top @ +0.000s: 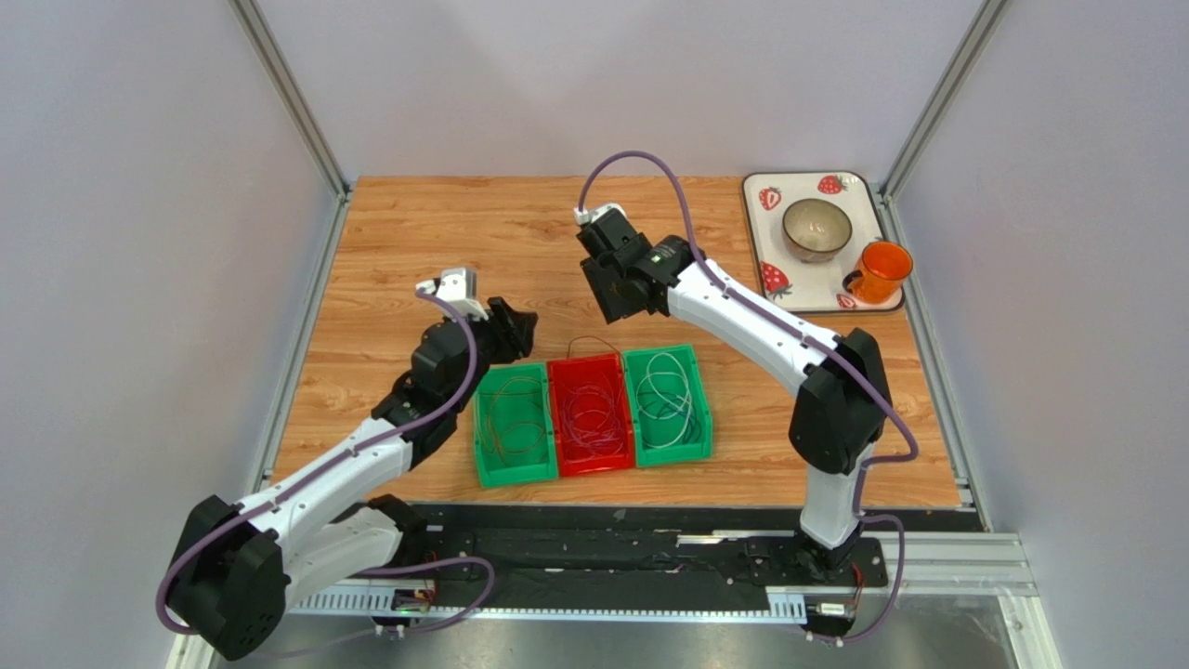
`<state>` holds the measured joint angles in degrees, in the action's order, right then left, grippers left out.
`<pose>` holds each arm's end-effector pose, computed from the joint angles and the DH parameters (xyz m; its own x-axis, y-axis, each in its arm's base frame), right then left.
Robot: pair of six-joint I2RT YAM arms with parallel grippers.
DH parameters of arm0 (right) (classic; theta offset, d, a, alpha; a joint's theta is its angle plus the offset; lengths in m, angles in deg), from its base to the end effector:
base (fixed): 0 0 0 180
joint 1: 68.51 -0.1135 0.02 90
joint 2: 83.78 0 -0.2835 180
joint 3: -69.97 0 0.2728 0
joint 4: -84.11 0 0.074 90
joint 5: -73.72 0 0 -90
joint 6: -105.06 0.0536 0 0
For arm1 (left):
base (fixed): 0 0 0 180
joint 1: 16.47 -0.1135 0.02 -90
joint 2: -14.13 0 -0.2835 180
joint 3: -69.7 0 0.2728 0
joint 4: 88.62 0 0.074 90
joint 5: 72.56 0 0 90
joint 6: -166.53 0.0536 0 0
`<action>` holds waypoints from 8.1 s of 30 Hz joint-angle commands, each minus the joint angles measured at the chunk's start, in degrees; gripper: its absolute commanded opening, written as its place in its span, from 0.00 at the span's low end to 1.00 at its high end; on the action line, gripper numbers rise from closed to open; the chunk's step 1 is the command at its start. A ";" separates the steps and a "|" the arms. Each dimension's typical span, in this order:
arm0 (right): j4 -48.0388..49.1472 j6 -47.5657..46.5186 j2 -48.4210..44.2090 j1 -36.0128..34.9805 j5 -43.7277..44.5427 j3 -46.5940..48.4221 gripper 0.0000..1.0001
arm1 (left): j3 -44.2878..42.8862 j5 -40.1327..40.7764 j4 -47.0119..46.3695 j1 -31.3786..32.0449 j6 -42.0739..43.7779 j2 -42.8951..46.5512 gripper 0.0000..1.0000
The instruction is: Untangle the cables
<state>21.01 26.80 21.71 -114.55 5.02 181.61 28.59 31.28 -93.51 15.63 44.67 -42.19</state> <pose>0.3157 0.2993 0.3120 -0.6781 -0.4301 -0.5959 -0.4036 0.8956 -0.1871 0.2186 -0.1220 0.2553 -0.2960 -0.4193 -0.8582 0.1888 0.8551 -0.4829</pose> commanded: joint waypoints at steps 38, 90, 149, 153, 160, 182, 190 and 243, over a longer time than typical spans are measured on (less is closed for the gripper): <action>8.29 -22.74 15.00 6.84 -36.24 1.35 0.47 | -1.13 -2.51 -1.20 -1.07 -0.66 -1.52 0.61; 14.89 10.31 -9.70 -3.00 -21.30 -18.69 0.00 | -1.22 -2.77 -0.94 -1.34 -1.37 -1.78 0.60; 9.35 10.49 2.62 -10.74 -4.51 -11.84 0.25 | -1.48 -3.21 -0.76 -1.51 -1.37 -2.13 0.59; 7.51 10.14 1.30 -10.82 -4.43 -10.52 0.33 | -1.22 -3.12 -0.85 -1.51 -1.37 -1.87 0.59; 3.82 9.96 -0.55 -11.61 -2.67 -8.24 0.35 | -1.22 -3.12 -0.85 -1.51 -1.37 -1.87 0.59; 10.13 16.72 -7.41 -16.36 -17.16 -14.12 0.00 | -0.60 -2.95 -1.03 -1.60 -1.54 -0.99 0.59; 14.79 19.28 -4.86 -17.06 -23.67 -14.21 0.00 | 1.50 3.71 0.90 -1.69 -4.17 2.61 0.59; 4.86 16.02 -3.89 -16.36 -7.50 -13.77 0.00 | 1.33 5.93 2.31 -1.77 -5.94 2.96 0.56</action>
<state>26.15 43.66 20.97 -131.75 -5.25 168.46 31.58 37.47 -90.28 14.14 38.71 -39.06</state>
